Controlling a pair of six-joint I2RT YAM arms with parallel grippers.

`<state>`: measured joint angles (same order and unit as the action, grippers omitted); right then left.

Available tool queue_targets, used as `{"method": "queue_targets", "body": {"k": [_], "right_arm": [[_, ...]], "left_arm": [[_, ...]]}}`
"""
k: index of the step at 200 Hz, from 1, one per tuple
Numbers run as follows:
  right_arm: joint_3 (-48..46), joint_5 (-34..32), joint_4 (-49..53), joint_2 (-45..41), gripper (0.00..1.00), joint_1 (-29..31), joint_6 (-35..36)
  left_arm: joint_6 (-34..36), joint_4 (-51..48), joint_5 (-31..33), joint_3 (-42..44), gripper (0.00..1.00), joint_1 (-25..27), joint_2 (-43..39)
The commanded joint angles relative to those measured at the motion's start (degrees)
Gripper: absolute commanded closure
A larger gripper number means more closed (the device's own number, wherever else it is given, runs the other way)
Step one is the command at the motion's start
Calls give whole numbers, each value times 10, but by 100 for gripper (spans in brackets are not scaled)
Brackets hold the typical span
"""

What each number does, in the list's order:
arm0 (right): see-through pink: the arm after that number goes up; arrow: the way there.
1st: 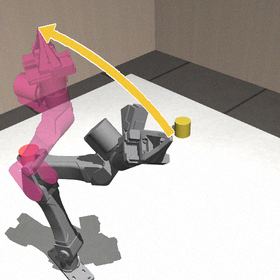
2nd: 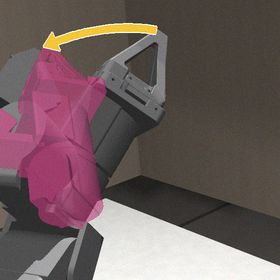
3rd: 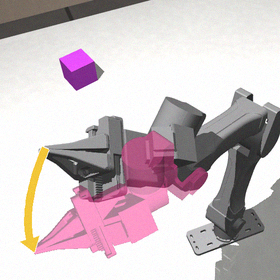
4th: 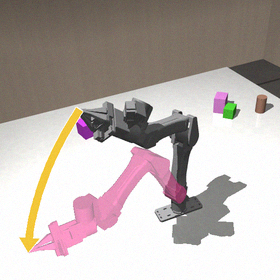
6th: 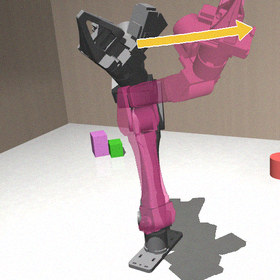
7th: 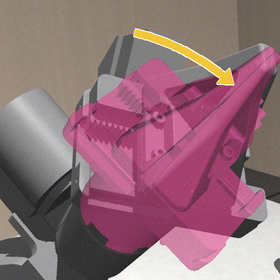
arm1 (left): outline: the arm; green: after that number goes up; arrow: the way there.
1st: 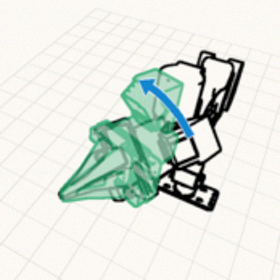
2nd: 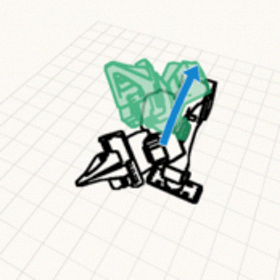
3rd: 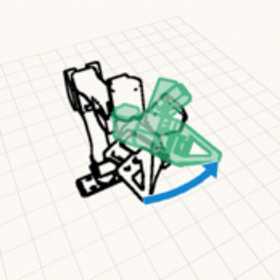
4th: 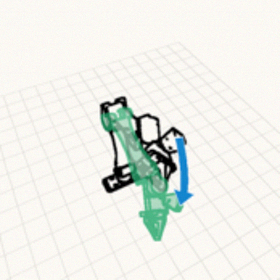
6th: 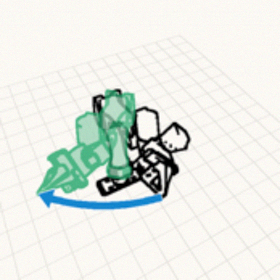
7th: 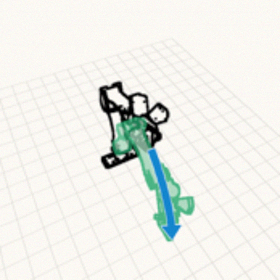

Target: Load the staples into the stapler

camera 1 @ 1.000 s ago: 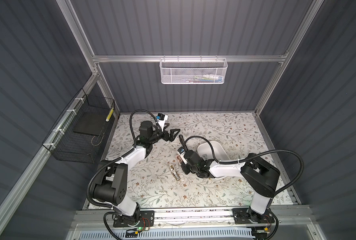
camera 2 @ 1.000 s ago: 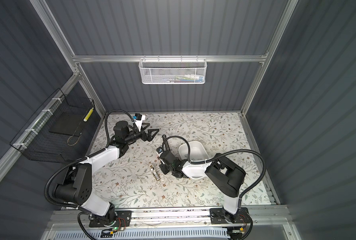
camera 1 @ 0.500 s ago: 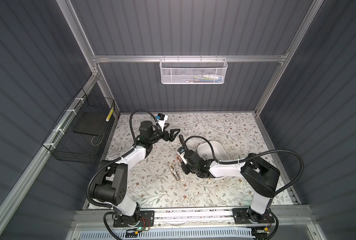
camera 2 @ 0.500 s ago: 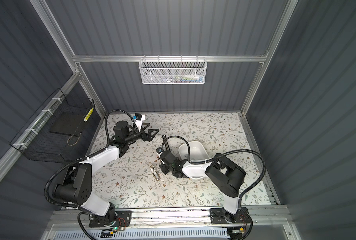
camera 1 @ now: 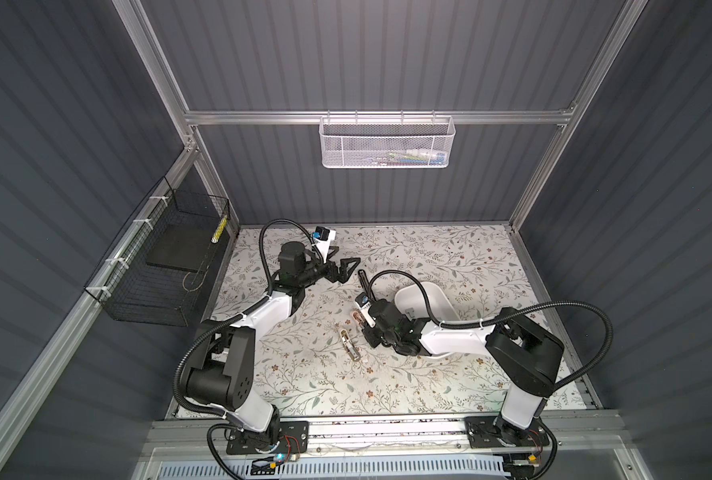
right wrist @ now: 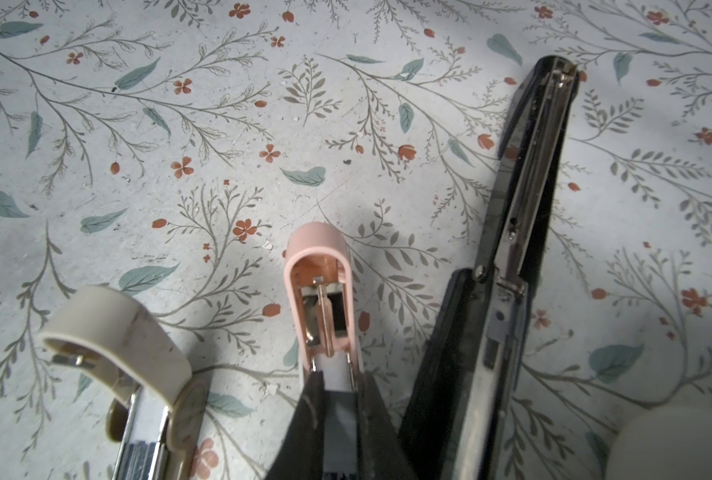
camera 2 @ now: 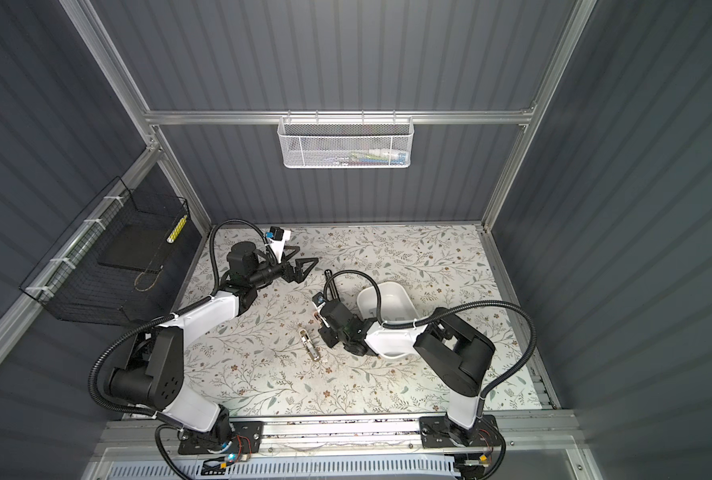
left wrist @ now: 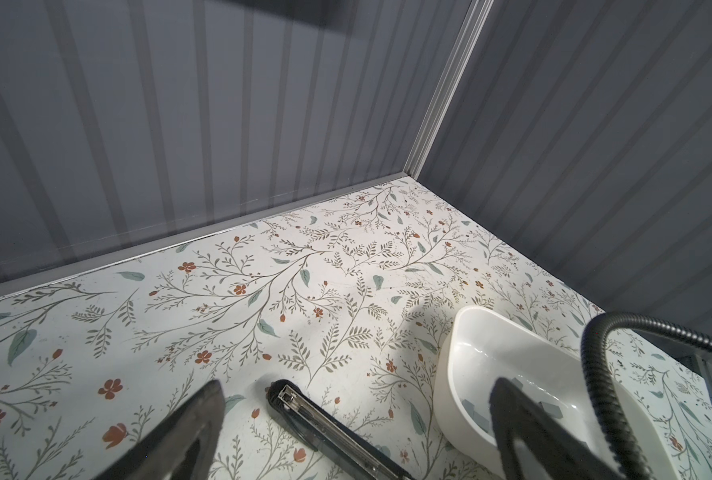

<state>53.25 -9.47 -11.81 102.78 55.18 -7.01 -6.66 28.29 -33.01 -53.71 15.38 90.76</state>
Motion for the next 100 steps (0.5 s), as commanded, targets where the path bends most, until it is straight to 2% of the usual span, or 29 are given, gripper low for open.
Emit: {"method": "queue_targets", "body": {"k": [1,100], "right_arm": [[1,-8,7,0,100,2,6],[-1,-10,6,15,100,2,9]], "left_arm": [[7,5,-1,5,1,-3,-16],[6,4,-1,5,1,-2,-16]]}}
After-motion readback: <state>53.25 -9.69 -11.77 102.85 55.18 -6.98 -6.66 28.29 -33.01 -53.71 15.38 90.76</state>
